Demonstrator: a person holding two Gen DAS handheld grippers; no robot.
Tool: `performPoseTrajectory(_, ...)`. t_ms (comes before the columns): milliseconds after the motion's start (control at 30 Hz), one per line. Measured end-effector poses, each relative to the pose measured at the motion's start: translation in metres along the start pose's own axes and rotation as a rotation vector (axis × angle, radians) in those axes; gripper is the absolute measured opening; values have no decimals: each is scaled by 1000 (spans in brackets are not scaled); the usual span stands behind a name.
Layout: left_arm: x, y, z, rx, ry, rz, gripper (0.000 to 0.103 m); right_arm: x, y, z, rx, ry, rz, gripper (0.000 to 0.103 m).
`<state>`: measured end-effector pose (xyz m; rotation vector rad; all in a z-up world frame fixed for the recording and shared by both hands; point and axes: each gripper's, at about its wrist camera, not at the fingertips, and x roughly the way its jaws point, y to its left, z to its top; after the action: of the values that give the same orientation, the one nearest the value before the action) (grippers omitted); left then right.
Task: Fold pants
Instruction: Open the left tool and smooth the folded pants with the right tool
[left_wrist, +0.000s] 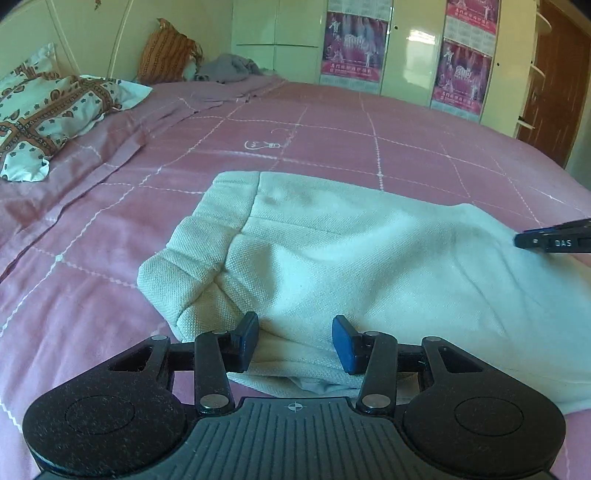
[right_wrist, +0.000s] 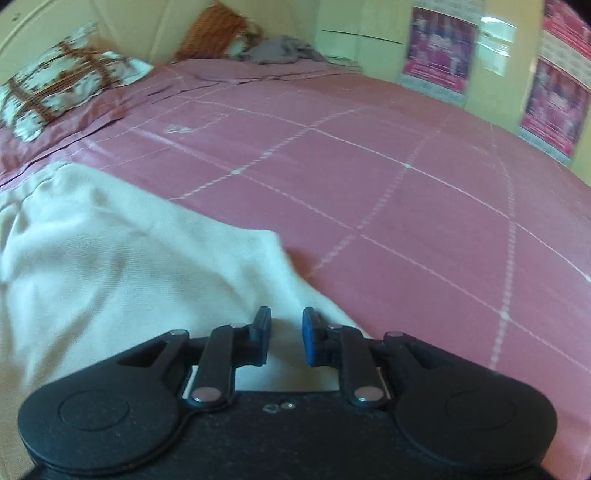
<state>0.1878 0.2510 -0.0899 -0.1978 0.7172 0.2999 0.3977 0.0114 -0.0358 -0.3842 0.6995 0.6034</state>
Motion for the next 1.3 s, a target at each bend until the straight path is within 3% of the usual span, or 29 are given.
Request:
performPoseTrajectory(100,-23,-4,4,-28,-81,-29,45,-39,-30,-19,112,-53,-62,18)
performPoseTrajectory(167,-15,-11,1,-5,-31,-59,45,-66,-44,-43,133,-93,-61,18)
performPoseTrajectory(200,-7,-14,-3,13,8,-59,45,-71,-50,-55,131,-69,-73,18)
performPoseTrajectory(267,-3,-15,-11,10,-12,-64,46,-70,-74,-82,165,19,-141,18)
performPoseTrajectory(400,-4,-3,-12,-58,-13,-102,46,-120,-147,-127,377,18,-306,19)
performPoseTrajectory(500,-9,-10,-11,-34,-21,-71,46,-164,-194,-171,489,43,-441,20)
performPoseTrajectory(633,-12,-17,-16,-33,-29,-48,47,-236,-208,-215,592,-76,-430,21)
performPoseTrajectory(700,-12,-21,-15,-4,-25,-32,48,-263,-212,-240,674,-107,-456,31)
performPoseTrajectory(767,-12,-21,-13,-3,-19,-33,48,-287,-214,-268,771,-165,-433,32)
performPoseTrajectory(867,-12,-17,-14,-21,-17,-48,48,-301,-208,-284,786,-184,-410,31)
performPoseTrajectory(933,-12,-17,-15,-13,-19,-48,49,-306,-210,-293,828,-160,-448,33)
performPoseTrajectory(1067,-11,-16,-16,-12,-25,-52,49,-326,-213,-328,1045,-255,-433,39)
performPoseTrajectory(1167,-10,-17,-17,-13,-25,-49,49,-326,-219,-346,1140,-294,-378,36)
performPoseTrajectory(1267,-10,-17,-17,-11,-25,-49,49,-318,-229,-351,1169,-289,-373,26)
performPoseTrajectory(1300,-10,-17,-17,-12,-27,-51,49,-313,-234,-351,1172,-293,-359,7)
